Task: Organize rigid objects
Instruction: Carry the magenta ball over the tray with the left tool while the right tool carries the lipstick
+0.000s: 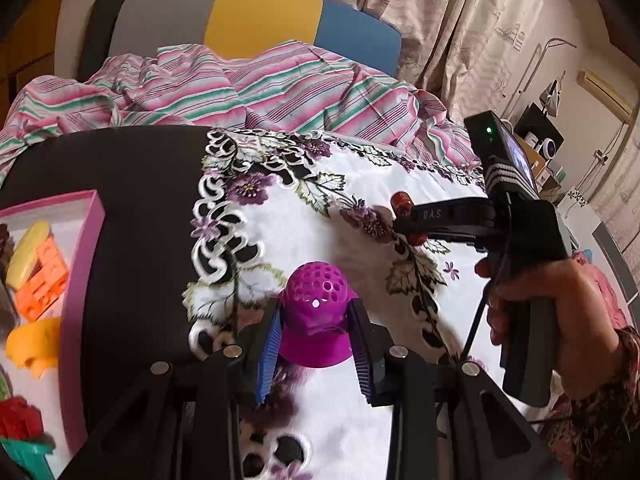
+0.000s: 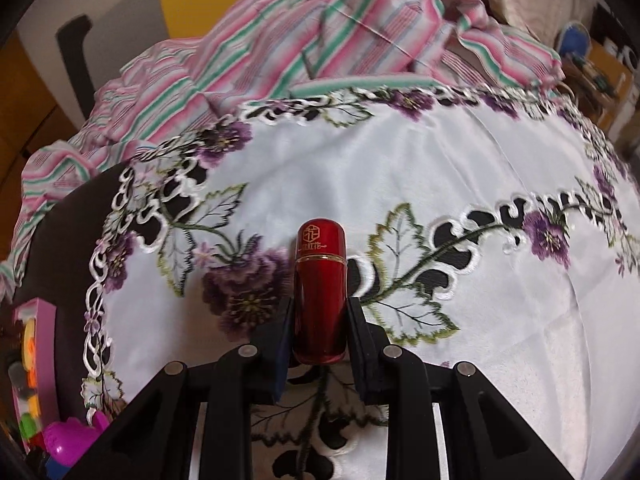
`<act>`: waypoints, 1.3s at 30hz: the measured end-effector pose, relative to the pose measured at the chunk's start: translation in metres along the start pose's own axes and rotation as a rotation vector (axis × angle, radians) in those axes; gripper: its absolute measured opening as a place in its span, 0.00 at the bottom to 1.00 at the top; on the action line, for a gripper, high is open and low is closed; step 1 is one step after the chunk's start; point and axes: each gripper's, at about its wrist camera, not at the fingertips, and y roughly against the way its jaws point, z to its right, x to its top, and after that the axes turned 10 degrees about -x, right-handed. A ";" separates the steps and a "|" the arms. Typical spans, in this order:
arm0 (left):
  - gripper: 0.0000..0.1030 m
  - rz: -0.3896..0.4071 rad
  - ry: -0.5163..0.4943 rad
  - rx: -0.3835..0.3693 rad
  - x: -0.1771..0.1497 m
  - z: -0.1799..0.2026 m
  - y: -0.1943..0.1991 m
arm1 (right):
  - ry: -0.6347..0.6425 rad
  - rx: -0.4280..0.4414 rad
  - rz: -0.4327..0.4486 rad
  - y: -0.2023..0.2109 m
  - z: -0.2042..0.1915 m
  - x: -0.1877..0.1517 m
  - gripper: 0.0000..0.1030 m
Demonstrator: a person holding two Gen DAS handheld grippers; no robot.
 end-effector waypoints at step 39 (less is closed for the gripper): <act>0.31 0.137 0.161 0.160 -0.107 -0.124 0.206 | 0.202 0.208 0.132 0.042 -0.069 -0.031 0.25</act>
